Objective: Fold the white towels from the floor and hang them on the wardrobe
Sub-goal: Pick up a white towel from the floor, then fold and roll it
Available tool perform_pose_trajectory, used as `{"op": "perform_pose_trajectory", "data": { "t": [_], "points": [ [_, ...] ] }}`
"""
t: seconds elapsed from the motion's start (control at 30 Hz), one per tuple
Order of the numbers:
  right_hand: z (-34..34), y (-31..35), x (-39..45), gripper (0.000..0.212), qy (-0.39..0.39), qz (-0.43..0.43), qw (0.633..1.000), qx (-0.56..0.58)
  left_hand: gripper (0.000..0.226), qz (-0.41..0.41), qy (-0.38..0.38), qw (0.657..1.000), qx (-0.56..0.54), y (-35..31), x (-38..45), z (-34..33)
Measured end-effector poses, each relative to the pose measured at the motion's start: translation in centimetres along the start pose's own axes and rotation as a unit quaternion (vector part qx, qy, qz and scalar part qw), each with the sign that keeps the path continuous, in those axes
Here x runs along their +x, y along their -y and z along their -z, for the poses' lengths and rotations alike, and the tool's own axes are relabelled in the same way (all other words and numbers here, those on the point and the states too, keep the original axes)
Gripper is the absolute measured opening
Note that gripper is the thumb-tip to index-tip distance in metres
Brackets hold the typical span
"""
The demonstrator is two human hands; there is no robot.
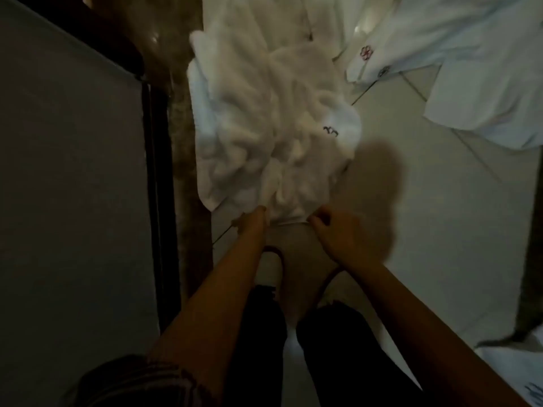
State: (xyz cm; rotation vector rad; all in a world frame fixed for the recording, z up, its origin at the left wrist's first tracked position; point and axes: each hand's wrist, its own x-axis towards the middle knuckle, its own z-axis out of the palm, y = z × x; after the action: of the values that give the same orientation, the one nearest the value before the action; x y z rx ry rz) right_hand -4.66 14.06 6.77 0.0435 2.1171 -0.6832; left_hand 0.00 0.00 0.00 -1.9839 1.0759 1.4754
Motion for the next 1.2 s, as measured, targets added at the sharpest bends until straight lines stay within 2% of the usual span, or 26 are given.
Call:
{"op": "perform_pose_trajectory", "data": {
  "t": [0.07,0.13,0.23,0.33,0.47,0.53,0.6,0.7,0.8,0.87,0.93,1.07,1.1,1.2],
  "points": [
    [-0.7,-0.5,1.1,0.018,-0.013,-0.001,1.000,0.024,0.048,0.027,0.048,0.997,-0.058,0.5,1.5,-0.5],
    [-1.2,-1.0,2.0,0.018,-0.016,-0.006,0.999,0.027,0.044,0.041,0.026,0.994,-0.103,1.1,3.0,-1.0],
    [-1.9,-1.3,2.5,0.019,-0.009,-0.010,0.999,0.048,0.040,0.007,-0.008,0.988,-0.153,1.6,2.9,-1.1],
    [-1.7,-0.7,2.1,0.017,-0.012,-0.006,0.998,0.054,0.024,-0.003,0.004,0.985,-0.172,1.1,0.8,-1.1],
    [-0.8,1.6,-0.2,0.010,-0.006,-0.005,0.998,0.064,0.027,-0.032,-0.024,0.983,-0.179,0.2,-4.3,-0.5],
    [0.2,3.0,-1.7,0.012,-0.002,-0.001,0.998,0.069,0.016,-0.056,-0.021,0.982,-0.177,-0.4,-8.0,0.3],
    [1.7,4.5,-3.4,0.028,0.025,0.020,0.998,0.053,0.007,-0.065,-0.019,0.985,-0.159,-1.1,-11.6,1.2],
    [4.8,7.2,-6.5,0.057,0.086,0.061,0.994,0.037,0.012,-0.091,-0.016,0.984,-0.154,-2.1,-17.2,2.4],
    [8.4,10.6,-10.7,0.076,0.091,0.088,0.991,0.039,0.019,-0.114,-0.003,0.976,-0.185,-3.9,-24.6,3.8],
    [10.9,12.8,-14.1,0.071,0.072,0.095,0.990,0.079,0.019,-0.147,0.013,0.972,-0.181,-5.1,-30.0,4.8],
    [13.8,14.7,-17.5,0.054,0.040,0.108,0.987,0.109,0.016,-0.196,0.030,0.967,-0.159,-6.2,-35.2,5.8],
    [20.2,18.1,-24.3,0.030,-0.027,0.128,0.986,0.100,0.011,-0.311,0.071,0.944,-0.077,-7.9,-45.2,8.2],
    [22.0,18.9,-26.1,0.029,-0.037,0.129,0.986,0.098,0.009,-0.341,0.082,0.935,-0.045,-8.1,-47.8,9.0],
    [27.2,21.0,-31.9,0.043,-0.051,0.118,0.986,0.105,0.006,-0.408,0.116,0.904,0.052,-8.0,-55.0,11.5]
  ]
}}
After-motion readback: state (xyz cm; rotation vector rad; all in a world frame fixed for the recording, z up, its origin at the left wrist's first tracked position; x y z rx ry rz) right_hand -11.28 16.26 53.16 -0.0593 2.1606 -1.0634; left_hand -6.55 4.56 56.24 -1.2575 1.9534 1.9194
